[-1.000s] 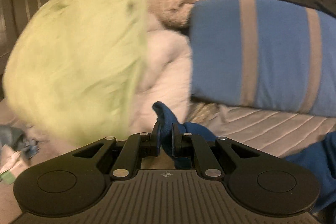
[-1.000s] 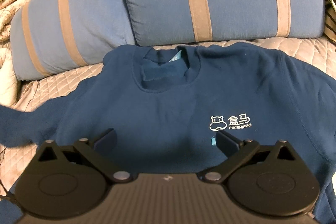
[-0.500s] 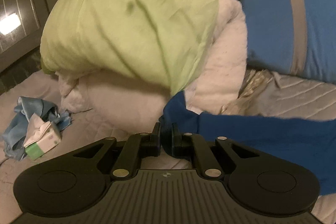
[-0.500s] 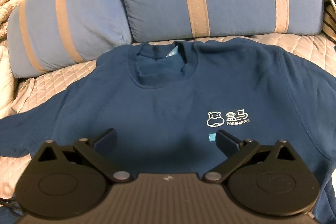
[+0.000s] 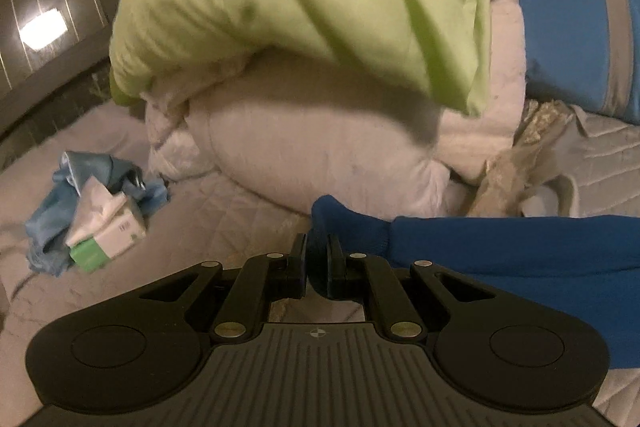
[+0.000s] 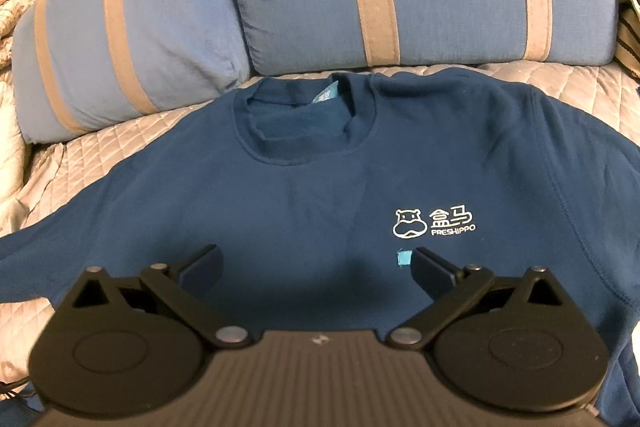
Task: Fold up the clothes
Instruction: 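Pull the held sleeve outward from the body with the left tool, then open the left tool and withdraw it from the straightened sleeve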
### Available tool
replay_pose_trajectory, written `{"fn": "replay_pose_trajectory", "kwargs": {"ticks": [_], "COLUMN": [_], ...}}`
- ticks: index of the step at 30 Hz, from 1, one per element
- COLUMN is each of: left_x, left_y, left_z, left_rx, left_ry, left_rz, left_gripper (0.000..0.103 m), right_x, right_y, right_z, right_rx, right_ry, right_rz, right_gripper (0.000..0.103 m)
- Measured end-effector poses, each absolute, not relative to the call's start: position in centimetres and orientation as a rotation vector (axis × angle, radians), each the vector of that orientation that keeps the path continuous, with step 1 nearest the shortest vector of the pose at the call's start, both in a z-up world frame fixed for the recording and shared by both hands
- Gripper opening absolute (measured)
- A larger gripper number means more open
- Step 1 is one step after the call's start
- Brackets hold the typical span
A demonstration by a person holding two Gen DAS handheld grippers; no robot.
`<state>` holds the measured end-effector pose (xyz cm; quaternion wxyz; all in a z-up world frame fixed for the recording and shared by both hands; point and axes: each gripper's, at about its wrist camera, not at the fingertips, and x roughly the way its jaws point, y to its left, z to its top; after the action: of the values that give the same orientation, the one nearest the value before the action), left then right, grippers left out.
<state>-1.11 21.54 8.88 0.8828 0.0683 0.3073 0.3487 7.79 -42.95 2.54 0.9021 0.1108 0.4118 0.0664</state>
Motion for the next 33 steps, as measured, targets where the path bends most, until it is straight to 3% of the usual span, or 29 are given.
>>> {"fn": "replay_pose_trajectory", "kwargs": {"ticks": [4,12,15,33], "left_x": [-1.2,-2.4,-2.6,-1.2], "left_y": [22.5,22.3,20.4,0.7], "left_z": [7.4,7.7,8.6,12.9], "left_rx": [0.076,-0.017,-0.042,0.147], "left_ry": [0.684,0.682,0.671,0.581], "left_rz": [0.741,0.742,0.638,0.007], "left_gripper": [0.018,0.056,0.065,0.072], "right_x": [7.8,7.8,7.8,7.6], "right_y": [-43.0,-43.3,-43.4,-42.9], "right_z": [2.5,2.5,2.6,2.5], "right_rx": [0.236,0.247,0.251,0.184], "right_ry": [0.856,0.847,0.846,0.821], "right_rz": [0.132,0.111,0.110,0.081], "right_gripper": [0.103,0.103,0.103,0.103]}}
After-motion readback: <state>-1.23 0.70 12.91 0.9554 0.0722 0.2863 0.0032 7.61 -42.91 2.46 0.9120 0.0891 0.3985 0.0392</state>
